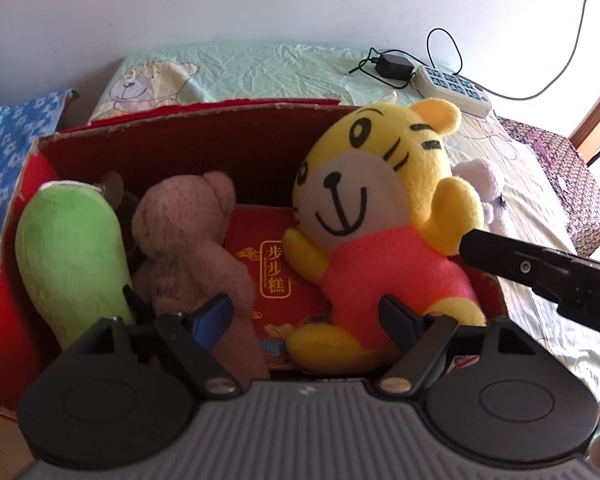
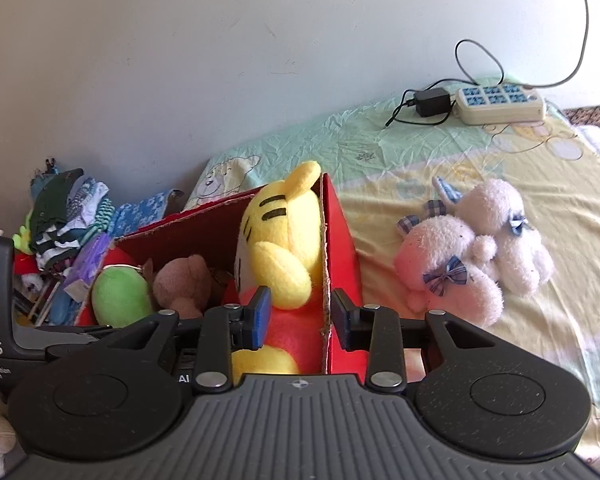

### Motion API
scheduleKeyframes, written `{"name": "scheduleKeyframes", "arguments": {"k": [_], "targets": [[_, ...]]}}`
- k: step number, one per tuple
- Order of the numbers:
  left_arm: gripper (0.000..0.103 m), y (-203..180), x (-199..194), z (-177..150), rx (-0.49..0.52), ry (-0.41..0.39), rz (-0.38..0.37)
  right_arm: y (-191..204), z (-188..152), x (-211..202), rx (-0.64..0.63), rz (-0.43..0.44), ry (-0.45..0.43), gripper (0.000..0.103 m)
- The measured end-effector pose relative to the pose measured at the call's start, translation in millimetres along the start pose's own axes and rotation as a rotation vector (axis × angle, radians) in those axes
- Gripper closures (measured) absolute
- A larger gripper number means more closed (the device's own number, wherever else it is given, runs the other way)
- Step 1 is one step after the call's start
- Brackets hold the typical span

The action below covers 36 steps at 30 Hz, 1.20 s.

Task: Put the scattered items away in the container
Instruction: 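Open the right gripper and release the tiger plush in the box, then move the right gripper to the white bunny plush on the bed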

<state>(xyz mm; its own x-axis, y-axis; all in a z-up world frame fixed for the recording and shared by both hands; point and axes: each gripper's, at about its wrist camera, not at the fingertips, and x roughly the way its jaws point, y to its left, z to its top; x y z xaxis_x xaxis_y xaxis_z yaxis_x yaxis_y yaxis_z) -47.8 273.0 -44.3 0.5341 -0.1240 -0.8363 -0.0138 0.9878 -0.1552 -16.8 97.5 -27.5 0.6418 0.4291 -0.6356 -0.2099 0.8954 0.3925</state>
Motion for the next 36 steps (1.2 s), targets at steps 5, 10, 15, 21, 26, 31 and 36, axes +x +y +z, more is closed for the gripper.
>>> {"name": "scheduleKeyframes", "arguments": {"k": [5, 10, 15, 21, 26, 31, 36], "targets": [[0.021, -8.9, -1.3, -0.1, -0.018, -0.005, 0.050, -10.3, 6.4, -0.3, -0.003, 0.065, 0.038, 0.066], [0.021, -14.6, -1.6, -0.3, -0.057, -0.007, 0.093, -18.7, 10.4, -1.4, -0.027, 0.143, 0.068, 0.066], [0.021, -18.2, -4.6, 1.7, -0.097, -0.013, 0.154, -26.7, 13.2, -1.3, -0.063, 0.189, 0.097, 0.066], [0.020, -24.1, -13.7, 4.8, -0.133, -0.032, 0.225, -40.9, 16.7, -6.1, -0.106, 0.229, 0.112, 0.066], [0.020, -35.2, -24.4, 6.0, -0.155, -0.056, 0.279, -57.1, 19.5, -13.5, -0.122, 0.251, 0.121, 0.066], [0.020, -53.2, -47.9, 7.0, -0.167, -0.118, 0.322, -81.3, 22.8, -21.7, -0.109, 0.259, 0.130, 0.066], [0.020, -84.1, -68.8, 8.1, -0.140, -0.175, 0.301, -112.5, 24.6, -28.2, -0.085, 0.246, 0.142, 0.066]]}}
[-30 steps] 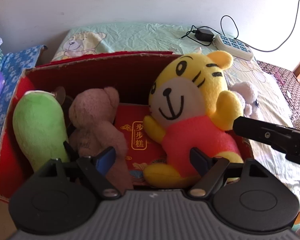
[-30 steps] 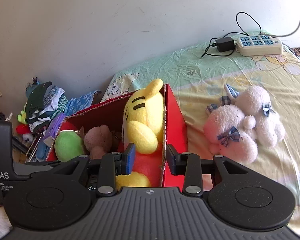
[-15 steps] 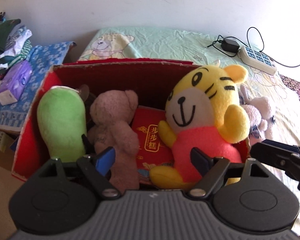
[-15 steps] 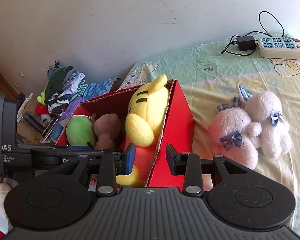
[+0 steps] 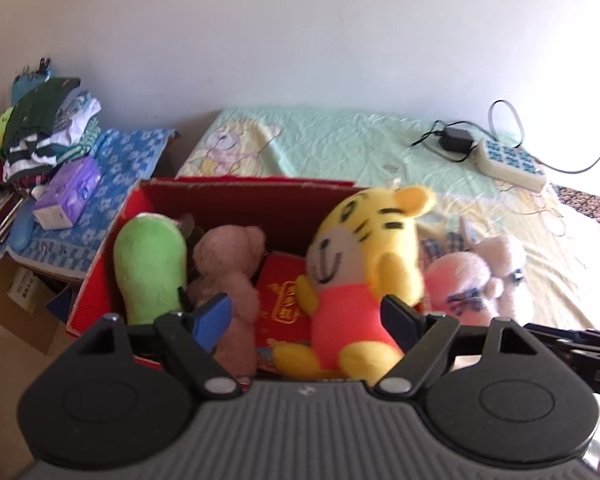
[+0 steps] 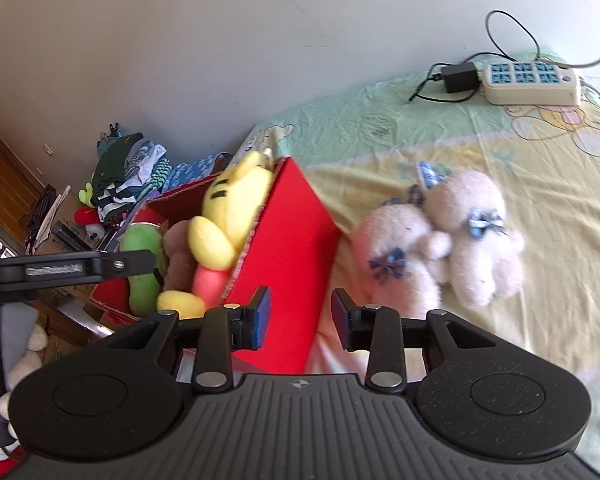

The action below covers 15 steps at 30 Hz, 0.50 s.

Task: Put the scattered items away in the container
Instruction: 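Move the right gripper to the white bunny plush on the bed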

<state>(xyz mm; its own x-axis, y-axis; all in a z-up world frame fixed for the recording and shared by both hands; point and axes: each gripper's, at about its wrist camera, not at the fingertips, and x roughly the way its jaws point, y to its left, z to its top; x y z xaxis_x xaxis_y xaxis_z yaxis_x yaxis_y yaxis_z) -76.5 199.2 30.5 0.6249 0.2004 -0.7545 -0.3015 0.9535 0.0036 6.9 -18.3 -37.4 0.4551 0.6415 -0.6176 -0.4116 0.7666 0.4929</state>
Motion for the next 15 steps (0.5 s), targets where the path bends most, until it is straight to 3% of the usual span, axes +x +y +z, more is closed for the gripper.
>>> {"name": "scheduleKeyframes", "arguments": {"k": [6, 15], "targets": [[0.020, -55.7, -16.2, 0.4, 0.069, -0.021, -0.117, -36.1, -0.4, -16.6, 0.052, -0.026, 0.003, 0.066], [0.027, -134.7, 22.8, -18.5, 0.139, 0.071, -0.312, -99.8, 9.8, -42.2, 0.140, -0.109, -0.029, 0.066]]}}
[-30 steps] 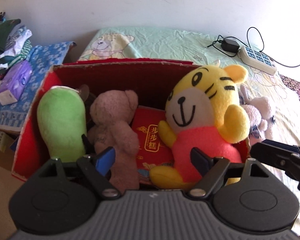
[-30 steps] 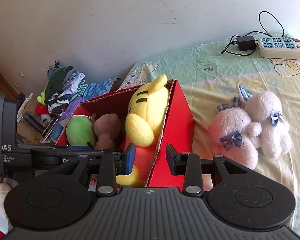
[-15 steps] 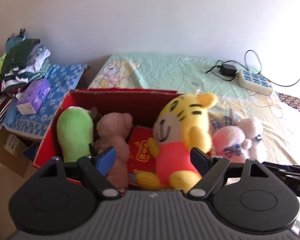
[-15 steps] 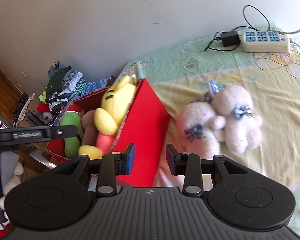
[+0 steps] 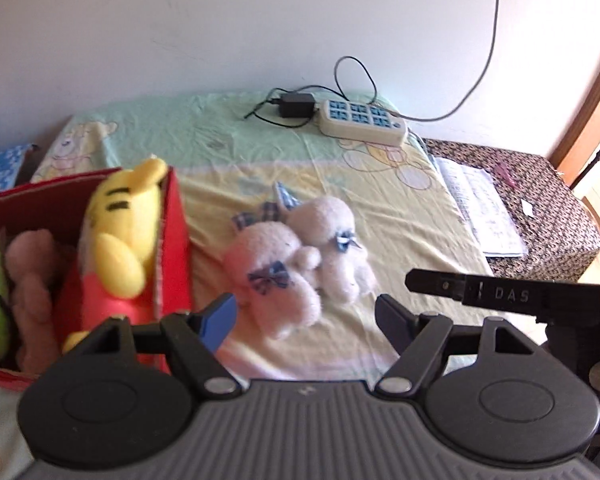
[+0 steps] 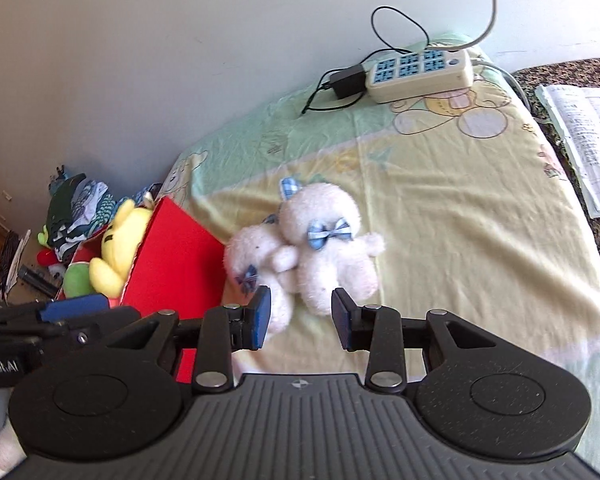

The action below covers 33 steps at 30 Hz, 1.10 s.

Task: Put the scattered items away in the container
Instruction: 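Move the right gripper to the white bunny plush on the bed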

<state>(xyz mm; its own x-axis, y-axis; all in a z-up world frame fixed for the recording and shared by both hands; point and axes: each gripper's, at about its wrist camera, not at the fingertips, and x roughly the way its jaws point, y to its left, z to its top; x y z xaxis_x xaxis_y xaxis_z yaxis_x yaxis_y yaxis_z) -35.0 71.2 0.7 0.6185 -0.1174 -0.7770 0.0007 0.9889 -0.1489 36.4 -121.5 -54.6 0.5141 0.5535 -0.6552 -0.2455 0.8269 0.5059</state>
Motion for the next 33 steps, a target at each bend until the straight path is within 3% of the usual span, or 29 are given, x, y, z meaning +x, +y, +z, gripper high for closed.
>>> {"name": "scheduleKeyframes", "arguments": {"k": [8, 13, 20, 27, 30, 33], "targets": [[0.030, -26.5, 66.3, 2.0, 0.049, 0.030, -0.137, -32.4, 24.7, 16.1, 0.028, -0.003, 0.019, 0.065], [0.030, -36.9, 101.1, 7.6, 0.071, 0.054, -0.142, -45.6, 38.4, 40.8, 0.052, 0.035, 0.054, 0.065], [0.030, -23.1, 148.4, 15.5, 0.013, 0.137, -0.133, -56.7, 49.6, 71.6, 0.050, 0.082, 0.102, 0.064], [0.027, -14.1, 174.6, 21.0, -0.005, 0.177, -0.145, -62.6, 56.6, 99.3, 0.053, 0.163, 0.151, 0.063], [0.029, -7.1, 183.1, 25.3, -0.035, 0.188, -0.163, -64.2, 57.0, 111.4, 0.052, 0.174, 0.172, 0.057], [0.028, -10.6, 186.7, 27.6, -0.008, 0.190, -0.150, -65.8, 58.0, 121.4, 0.066, 0.204, 0.185, 0.056]]}}
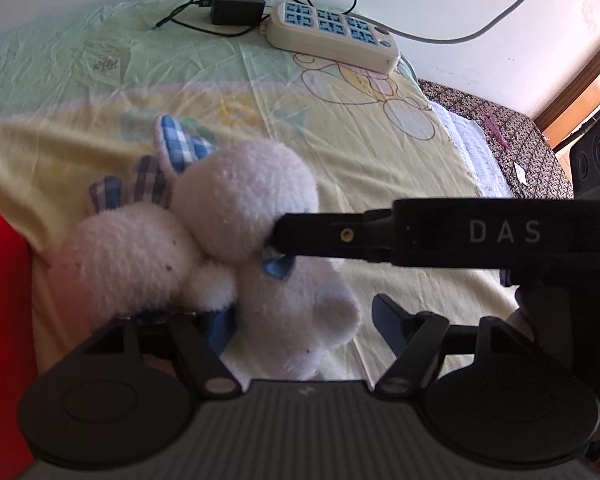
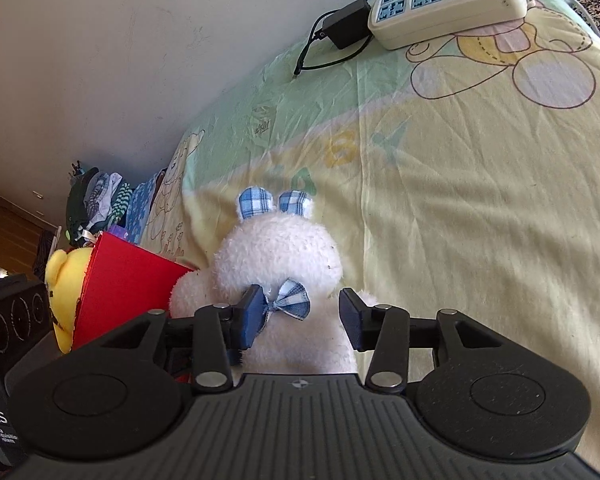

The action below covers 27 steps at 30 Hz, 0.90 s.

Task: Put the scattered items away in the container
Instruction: 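Move the right gripper to the white bunny plush on the bed, then grasp the white bunny plush by its bow with the right gripper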

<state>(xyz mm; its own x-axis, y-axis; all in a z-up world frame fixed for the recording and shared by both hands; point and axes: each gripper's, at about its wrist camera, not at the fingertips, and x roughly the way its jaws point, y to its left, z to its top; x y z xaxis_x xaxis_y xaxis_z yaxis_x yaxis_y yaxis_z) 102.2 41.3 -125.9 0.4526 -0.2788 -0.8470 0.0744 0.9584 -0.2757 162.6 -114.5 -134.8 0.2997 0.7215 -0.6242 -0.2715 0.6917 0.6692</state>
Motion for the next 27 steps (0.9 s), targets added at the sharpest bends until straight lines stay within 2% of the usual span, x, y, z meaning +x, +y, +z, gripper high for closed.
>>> {"name": "scheduleKeyframes", "arguments": {"k": [5, 12, 14, 17, 22, 27], "targets": [[0.027, -0.3, 5.8, 3.6, 0.015, -0.004, 0.018, -1.0, 5.2, 8.2, -0.016, 0.019, 0.006, 0.052], [0.024, -1.3, 11.0, 6.3, 0.045, 0.005, 0.026, -13.3, 6.9, 15.0, 0.051, 0.070, 0.035, 0.050], [0.024, -6.0, 11.4, 5.0, 0.055, 0.007, 0.038, -16.3, 4.1, 14.2, 0.093, 0.094, 0.058, 0.053], [0.024, -13.9, 10.0, -0.3, 0.076, 0.013, 0.052, -9.7, -2.8, 7.7, 0.086, 0.082, 0.066, 0.053], [0.024, -25.6, -6.7, -14.1, 0.080, 0.015, 0.008, 2.7, -17.7, -13.5, 0.055, 0.058, 0.063, 0.054], [0.024, -46.9, -26.9, -46.9, 0.161, 0.050, -0.040, 14.6, -44.1, -40.0, 0.056, 0.022, 0.066, 0.054]]}}
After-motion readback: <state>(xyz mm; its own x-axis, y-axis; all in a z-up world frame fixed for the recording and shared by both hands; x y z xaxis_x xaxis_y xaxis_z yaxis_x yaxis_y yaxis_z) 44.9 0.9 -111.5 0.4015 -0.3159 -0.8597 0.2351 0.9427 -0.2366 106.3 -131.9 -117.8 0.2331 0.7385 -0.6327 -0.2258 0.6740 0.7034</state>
